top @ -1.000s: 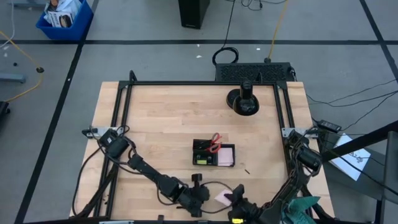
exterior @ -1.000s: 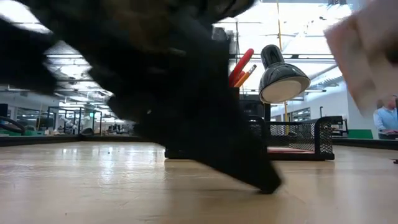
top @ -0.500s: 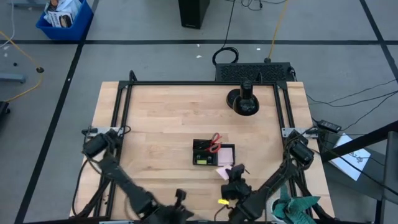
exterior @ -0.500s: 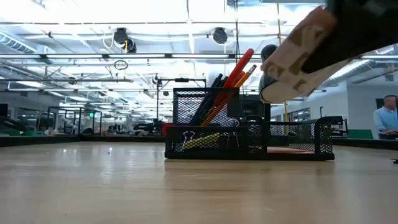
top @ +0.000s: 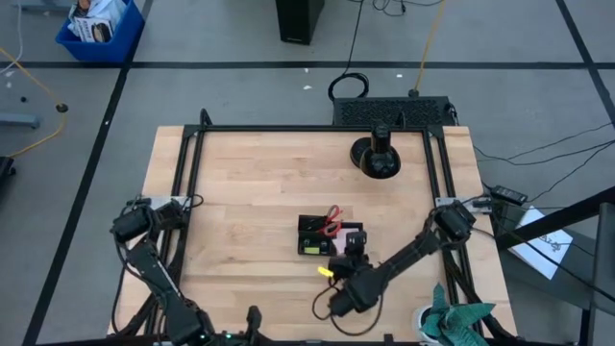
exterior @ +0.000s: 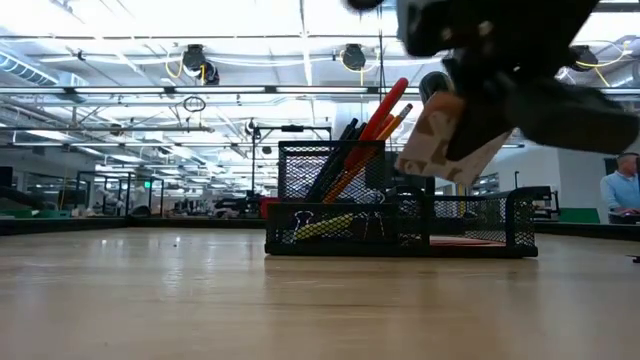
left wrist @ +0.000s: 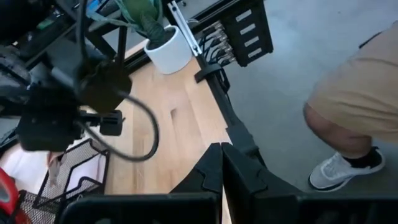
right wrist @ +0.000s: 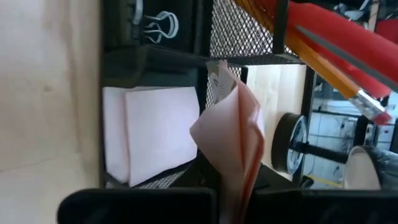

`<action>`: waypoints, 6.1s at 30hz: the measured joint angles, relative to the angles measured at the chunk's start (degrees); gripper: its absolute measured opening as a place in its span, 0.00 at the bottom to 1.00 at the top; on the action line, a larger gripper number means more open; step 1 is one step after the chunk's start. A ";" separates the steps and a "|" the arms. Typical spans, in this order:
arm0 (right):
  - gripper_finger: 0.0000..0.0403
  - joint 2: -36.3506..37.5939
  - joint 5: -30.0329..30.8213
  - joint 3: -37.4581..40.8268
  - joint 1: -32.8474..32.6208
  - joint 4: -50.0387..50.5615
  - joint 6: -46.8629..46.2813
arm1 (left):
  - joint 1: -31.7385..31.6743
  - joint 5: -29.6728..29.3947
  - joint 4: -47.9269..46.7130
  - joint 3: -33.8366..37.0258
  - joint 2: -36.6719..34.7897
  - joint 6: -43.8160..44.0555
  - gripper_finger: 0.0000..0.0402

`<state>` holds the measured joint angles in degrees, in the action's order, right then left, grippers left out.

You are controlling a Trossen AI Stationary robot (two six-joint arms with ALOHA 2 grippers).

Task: Pick and place office supplies into organizer
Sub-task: Put the pink sticky notes into the black desk organizer, then return to Home Position

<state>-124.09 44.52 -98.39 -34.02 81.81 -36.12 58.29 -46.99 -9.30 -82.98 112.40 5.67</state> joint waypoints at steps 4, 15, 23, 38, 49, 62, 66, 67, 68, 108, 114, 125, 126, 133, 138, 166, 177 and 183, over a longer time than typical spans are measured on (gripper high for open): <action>0.00 0.00 -1.08 0.00 1.49 -0.03 0.56 | -0.03 -0.07 -0.58 0.00 0.00 0.46 0.01; 0.00 0.04 -1.26 1.23 3.44 -0.63 1.03 | -0.08 -0.08 -1.29 0.00 0.00 0.94 0.01; 0.00 0.04 0.45 8.76 3.20 -3.99 -3.47 | -0.08 -0.08 -1.25 0.00 0.00 1.31 0.01; 0.00 0.04 -0.61 11.65 4.29 -10.10 -4.18 | -0.14 -0.07 -1.90 0.00 0.00 1.88 0.01; 0.01 0.04 -3.96 13.20 5.84 -12.44 -3.49 | -0.14 -0.05 -3.00 0.00 0.02 3.39 0.01; 0.02 0.04 -8.50 14.38 6.36 -14.39 0.34 | -0.14 -0.05 -3.00 0.00 0.02 3.24 0.01; 0.06 0.04 -8.70 14.38 6.32 -14.81 0.88 | -0.14 0.34 -3.00 -0.01 0.02 3.29 0.01; 0.08 0.04 -8.78 14.38 6.32 -14.80 0.88 | -0.14 0.37 -2.98 -0.02 0.02 3.30 0.01; 0.10 0.05 -8.80 14.38 6.32 -14.79 0.88 | -0.14 0.40 -2.99 -0.02 0.02 3.35 0.01; 0.17 11.45 -13.21 13.81 5.26 -14.02 3.37 | -0.18 0.51 -2.89 -0.04 0.02 3.98 0.01; 0.03 12.92 -14.41 13.81 1.99 -18.86 8.36 | 0.29 0.67 -3.02 -0.04 0.02 3.00 0.01; 0.01 26.01 -15.18 28.53 -2.31 -52.19 20.34 | 2.08 -7.03 -2.66 0.37 0.04 -0.59 0.01; 0.01 27.88 -15.29 31.76 -2.27 -56.70 20.39 | 1.60 -6.50 -2.66 0.95 0.04 -0.23 0.01; 0.00 33.62 -14.98 45.47 -2.49 -70.73 19.66 | -7.22 2.64 2.72 10.80 0.09 4.17 0.01; 0.00 34.77 -23.25 47.96 -0.30 -73.84 24.36 | -13.77 14.49 10.53 13.52 -0.67 -7.12 0.01; 0.00 72.91 -41.88 81.50 24.62 -117.23 31.21 | -28.05 9.71 23.30 44.08 -47.96 -15.94 0.01; 0.00 73.46 -37.27 90.84 27.83 -123.78 26.05 | -42.09 18.12 42.25 61.76 -48.39 -0.56 0.01; 0.00 75.46 -37.14 94.87 27.86 -127.81 26.22 | -40.70 17.04 42.65 65.80 -53.38 -3.12 0.01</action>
<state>-48.64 7.38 -3.52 -6.17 -46.00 -9.91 17.59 -29.96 33.35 -17.18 59.02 2.56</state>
